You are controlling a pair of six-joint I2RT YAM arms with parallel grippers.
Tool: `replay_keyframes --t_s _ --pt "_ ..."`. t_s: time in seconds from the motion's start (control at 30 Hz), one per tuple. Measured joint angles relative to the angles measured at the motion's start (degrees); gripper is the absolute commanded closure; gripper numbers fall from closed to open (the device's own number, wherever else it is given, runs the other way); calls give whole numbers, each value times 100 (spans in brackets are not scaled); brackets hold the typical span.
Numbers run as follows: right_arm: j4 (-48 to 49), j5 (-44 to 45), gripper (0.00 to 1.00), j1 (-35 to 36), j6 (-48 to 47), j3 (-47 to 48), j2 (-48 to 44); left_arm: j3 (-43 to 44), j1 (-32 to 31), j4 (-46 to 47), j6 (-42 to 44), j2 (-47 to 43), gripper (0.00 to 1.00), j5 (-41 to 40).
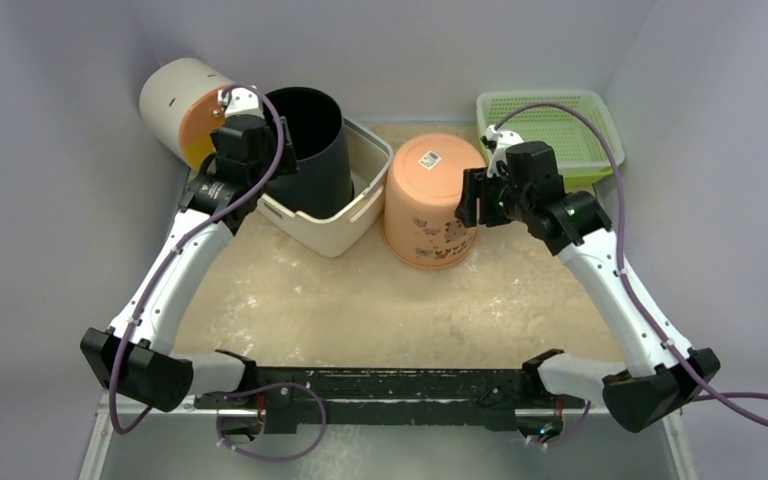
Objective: Turn the large container upside down
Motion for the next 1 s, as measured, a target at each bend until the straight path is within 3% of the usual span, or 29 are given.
replay_keyframes --t_s 0.27,0.47,0.83,1.0 --pt "-20 -1526 37 219 -289 -323 -129 -162 0 98 -9 -2 23 7" --pt "70 -1845 33 310 -352 -623 282 -162 0 118 -11 -2 23 2" --pt "850 -197 33 313 560 -610 424 -162 0 105 7 -28 23 -127" --pt "1211 570 31 308 750 -426 931 -166 0 109 46 -155 23 -166"
